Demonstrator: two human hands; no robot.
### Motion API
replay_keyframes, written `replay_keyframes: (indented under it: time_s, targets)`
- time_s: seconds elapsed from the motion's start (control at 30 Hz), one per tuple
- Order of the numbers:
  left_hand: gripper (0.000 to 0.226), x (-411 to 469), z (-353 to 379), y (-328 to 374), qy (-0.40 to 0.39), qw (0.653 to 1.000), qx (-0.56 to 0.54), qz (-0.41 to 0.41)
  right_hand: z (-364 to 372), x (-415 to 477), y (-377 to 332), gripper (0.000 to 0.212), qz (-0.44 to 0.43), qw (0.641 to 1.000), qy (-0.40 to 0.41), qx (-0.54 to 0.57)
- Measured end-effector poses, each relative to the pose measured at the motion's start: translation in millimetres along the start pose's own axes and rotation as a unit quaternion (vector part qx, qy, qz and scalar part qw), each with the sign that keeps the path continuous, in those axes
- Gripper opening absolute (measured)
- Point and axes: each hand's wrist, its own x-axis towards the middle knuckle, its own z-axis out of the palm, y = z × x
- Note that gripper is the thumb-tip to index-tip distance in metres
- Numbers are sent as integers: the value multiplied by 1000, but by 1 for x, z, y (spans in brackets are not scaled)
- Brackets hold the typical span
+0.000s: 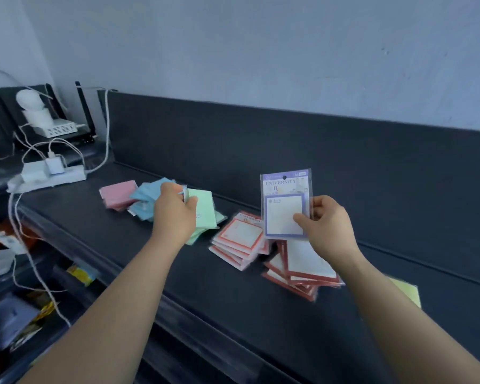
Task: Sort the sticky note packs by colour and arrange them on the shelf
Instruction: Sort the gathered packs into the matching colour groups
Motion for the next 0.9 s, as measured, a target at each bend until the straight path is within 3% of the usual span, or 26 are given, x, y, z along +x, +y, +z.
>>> replay_keyframes:
  time_s: [0.23, 0.5, 0.67, 0.9]
  targets:
    - [28, 47, 18, -22, -67, 991, 100, 65, 25, 4, -5, 15, 46, 998, 46, 3]
    - [18, 59, 18, -37, -89, 946, 245, 193, 39, -4, -8, 17, 65, 994, 88, -2]
    - [21, 39, 16, -17, -80, 948, 168, 258, 29, -17, -7, 16, 75, 990, 119, -6]
    - [19, -38, 43, 23, -185, 926, 56, 324, -21, -43, 6, 14, 97, 982, 161, -32]
